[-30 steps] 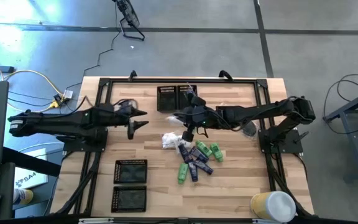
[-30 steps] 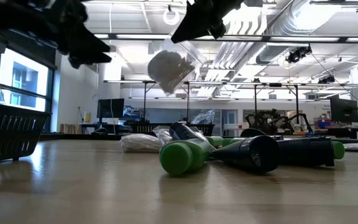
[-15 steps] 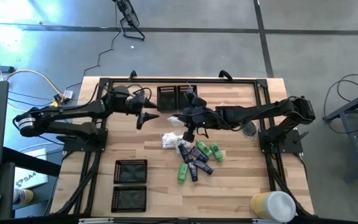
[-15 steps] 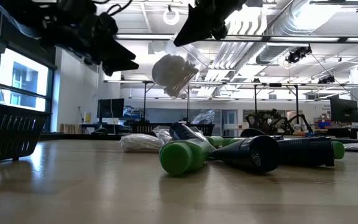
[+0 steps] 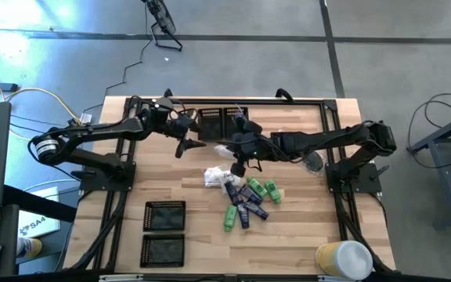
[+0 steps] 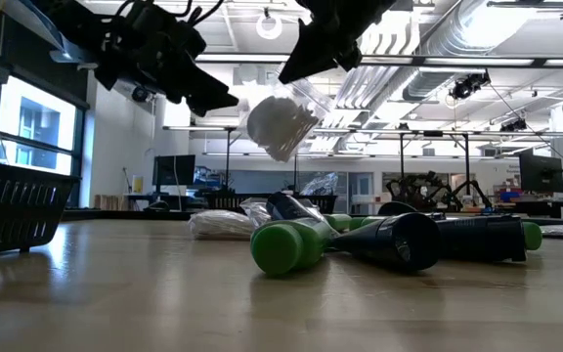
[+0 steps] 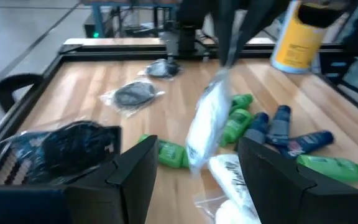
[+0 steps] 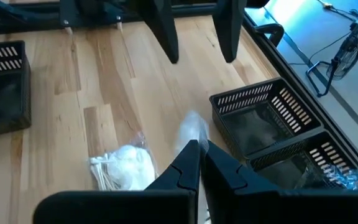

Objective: Pick & Place Travel size toiletries
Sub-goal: Put the white cotton pack into the top middle basket

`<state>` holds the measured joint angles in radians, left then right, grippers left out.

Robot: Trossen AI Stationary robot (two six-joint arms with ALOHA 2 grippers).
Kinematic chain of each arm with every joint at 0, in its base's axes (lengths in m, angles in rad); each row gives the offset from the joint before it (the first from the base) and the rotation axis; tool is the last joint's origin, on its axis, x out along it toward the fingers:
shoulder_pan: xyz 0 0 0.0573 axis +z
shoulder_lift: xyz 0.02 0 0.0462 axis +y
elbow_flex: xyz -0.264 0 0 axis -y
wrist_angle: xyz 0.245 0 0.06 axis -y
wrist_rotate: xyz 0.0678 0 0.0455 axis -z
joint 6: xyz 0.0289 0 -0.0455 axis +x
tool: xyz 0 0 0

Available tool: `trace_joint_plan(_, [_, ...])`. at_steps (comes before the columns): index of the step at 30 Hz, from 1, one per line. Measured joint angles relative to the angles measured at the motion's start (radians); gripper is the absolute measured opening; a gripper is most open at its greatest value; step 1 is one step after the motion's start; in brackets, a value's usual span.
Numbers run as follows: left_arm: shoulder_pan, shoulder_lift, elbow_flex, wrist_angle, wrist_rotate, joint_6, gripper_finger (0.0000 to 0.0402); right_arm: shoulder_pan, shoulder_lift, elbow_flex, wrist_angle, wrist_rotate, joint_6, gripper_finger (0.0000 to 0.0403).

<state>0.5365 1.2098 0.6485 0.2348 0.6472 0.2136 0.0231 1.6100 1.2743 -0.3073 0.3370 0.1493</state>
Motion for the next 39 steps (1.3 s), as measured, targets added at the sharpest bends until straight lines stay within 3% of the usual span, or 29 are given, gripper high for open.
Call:
trace_joint_plan(6, [-0.008, 0.000, 0.002, 0.002, 0.078, -0.012, 0.0216, 0.000, 0.000, 0.000, -0.003, -0.014, 0.004, 0.0004])
trace_joint_plan(14, [-0.098, 0.098, 0.002, 0.040, -0.032, -0.040, 0.0216, 0.000, 0.000, 0.000, -0.002, -0.019, 0.004, 0.0004])
trace_joint_plan(25, [-0.114, 0.206, 0.002, 0.243, -0.005, -0.174, 0.0216, 0.000, 0.001, 0.000, 0.000, -0.023, 0.004, 0.0004])
trace_joint_plan(39, [-0.185, 0.349, 0.126, 0.203, -0.039, -0.168, 0.0216, 0.000, 0.001, 0.000, 0.009, -0.015, 0.004, 0.0004])
